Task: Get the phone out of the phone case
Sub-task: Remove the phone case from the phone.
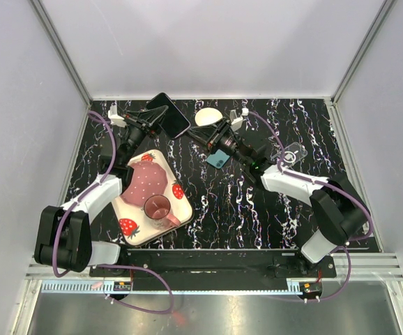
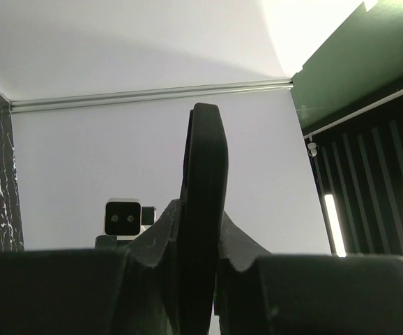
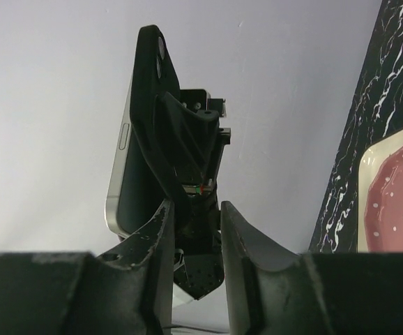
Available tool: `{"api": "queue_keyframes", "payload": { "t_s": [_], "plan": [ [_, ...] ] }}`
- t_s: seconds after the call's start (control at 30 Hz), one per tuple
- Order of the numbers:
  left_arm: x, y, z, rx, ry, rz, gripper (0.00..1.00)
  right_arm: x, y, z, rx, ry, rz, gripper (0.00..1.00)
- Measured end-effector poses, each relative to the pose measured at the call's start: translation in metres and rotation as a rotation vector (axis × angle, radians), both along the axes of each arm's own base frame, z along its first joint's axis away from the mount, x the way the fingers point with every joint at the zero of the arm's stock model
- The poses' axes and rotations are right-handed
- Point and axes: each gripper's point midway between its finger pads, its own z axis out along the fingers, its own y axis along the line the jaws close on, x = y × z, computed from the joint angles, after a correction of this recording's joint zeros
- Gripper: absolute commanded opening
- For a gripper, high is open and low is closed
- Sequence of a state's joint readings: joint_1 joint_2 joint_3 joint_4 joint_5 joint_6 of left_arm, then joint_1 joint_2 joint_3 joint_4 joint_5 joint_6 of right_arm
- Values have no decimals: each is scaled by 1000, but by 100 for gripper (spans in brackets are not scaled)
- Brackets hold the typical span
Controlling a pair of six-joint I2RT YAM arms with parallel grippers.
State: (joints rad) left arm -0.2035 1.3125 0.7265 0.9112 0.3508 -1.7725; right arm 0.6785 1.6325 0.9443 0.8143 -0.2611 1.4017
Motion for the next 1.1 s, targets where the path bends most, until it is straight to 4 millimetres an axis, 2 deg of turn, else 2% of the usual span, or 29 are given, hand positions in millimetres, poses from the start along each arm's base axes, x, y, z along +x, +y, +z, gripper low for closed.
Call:
{"api": "queue_keyframes", "payload": {
  "t_s": [0.07, 0.27, 0.43, 0.57, 0.73, 0.77, 0.8, 0.87, 1.03, 1.1],
  "plan": [
    [-1, -1, 0, 2, -2, -6, 0, -3, 1, 0, -1, -2, 16, 35],
    [-3, 0, 5, -8, -20, -7, 0, -8, 4, 19, 6, -41, 70, 35],
    [-10, -4, 9, -20, -38, -45, 0, -20, 11, 34, -4, -81, 159, 35],
    [-16, -3, -9, -40, -9, -59, 0, -28, 17, 25, -45, -73, 232, 35],
    [-13, -1, -34, -47, 61, -46, 0, -27, 23, 7, -82, -27, 288, 34],
    [-12, -1, -36, -51, 69, -47, 0, -26, 23, 6, -85, -23, 294, 29],
    [-12, -2, -37, -52, 75, -48, 0, -26, 23, 6, -85, -22, 298, 14],
    [-11, -4, -40, -51, 81, -55, 0, -25, 20, 8, -79, -26, 303, 0],
    [-18, -27, -53, -40, 112, -137, 0, -29, -8, -4, -91, 0, 287, 0],
    [-23, -41, -63, -23, 132, -184, 14, -33, -20, -10, -108, 22, 281, 0]
  ]
}}
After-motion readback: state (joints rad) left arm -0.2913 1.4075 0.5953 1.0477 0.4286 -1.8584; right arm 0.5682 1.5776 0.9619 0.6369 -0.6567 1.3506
